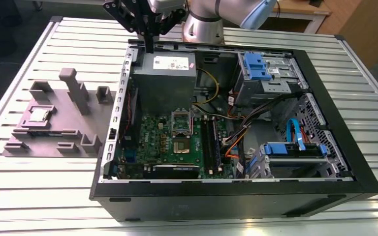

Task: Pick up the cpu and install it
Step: 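Reach for the cpu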

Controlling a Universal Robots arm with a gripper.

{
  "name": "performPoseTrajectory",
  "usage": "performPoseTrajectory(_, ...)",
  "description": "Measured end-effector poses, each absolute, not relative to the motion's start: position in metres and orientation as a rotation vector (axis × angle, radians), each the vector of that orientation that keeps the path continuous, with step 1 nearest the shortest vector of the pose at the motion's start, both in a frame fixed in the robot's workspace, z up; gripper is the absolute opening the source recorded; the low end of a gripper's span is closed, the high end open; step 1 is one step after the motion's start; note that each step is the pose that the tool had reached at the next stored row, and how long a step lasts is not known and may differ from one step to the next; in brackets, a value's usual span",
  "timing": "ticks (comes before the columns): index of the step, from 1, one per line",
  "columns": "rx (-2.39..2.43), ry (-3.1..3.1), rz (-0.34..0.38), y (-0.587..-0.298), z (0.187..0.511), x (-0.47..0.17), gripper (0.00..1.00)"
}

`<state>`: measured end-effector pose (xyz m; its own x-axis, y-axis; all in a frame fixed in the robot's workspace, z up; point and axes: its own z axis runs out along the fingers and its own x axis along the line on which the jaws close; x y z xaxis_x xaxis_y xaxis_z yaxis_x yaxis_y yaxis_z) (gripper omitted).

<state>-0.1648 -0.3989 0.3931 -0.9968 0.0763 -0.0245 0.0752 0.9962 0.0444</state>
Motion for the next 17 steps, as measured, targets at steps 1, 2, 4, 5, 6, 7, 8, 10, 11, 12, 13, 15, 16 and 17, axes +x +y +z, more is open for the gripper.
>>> performPoseTrajectory(1,0.118,3.112,0.068,-0.399,0.393,-0.165,0.10)
performPoseTrajectory(2,0.118,3.112,0.068,-0.399,0.393,-0.165,0.10)
performPoseTrajectory(4,0.118,3.112,0.068,-0.399,0.393,-0.166,0.10)
performPoseTrajectory(5,0.118,3.112,0.068,-0.399,0.393,-0.169,0.10)
performPoseTrajectory(6,0.118,3.113,0.068,-0.399,0.393,-0.171,0.10)
performPoseTrajectory(7,0.118,3.112,0.068,-0.399,0.393,-0.172,0.10)
performPoseTrajectory(8,0.118,3.113,0.068,-0.399,0.393,-0.172,0.10)
performPoseTrajectory(10,0.118,3.113,0.068,-0.399,0.393,-0.172,0.10)
performPoseTrajectory(11,0.118,3.113,0.068,-0.399,0.393,-0.173,0.10)
performPoseTrajectory(12,0.118,3.112,0.068,-0.399,0.393,-0.173,0.10)
performPoseTrajectory(13,0.118,3.113,0.068,-0.399,0.393,-0.173,0.10)
performPoseTrajectory(15,0.118,3.113,0.068,-0.399,0.393,-0.173,0.10)
performPoseTrajectory(16,0.118,3.113,0.068,-0.399,0.392,-0.182,0.10)
performPoseTrajectory(17,0.118,3.112,0.068,-0.399,0.392,-0.189,0.10)
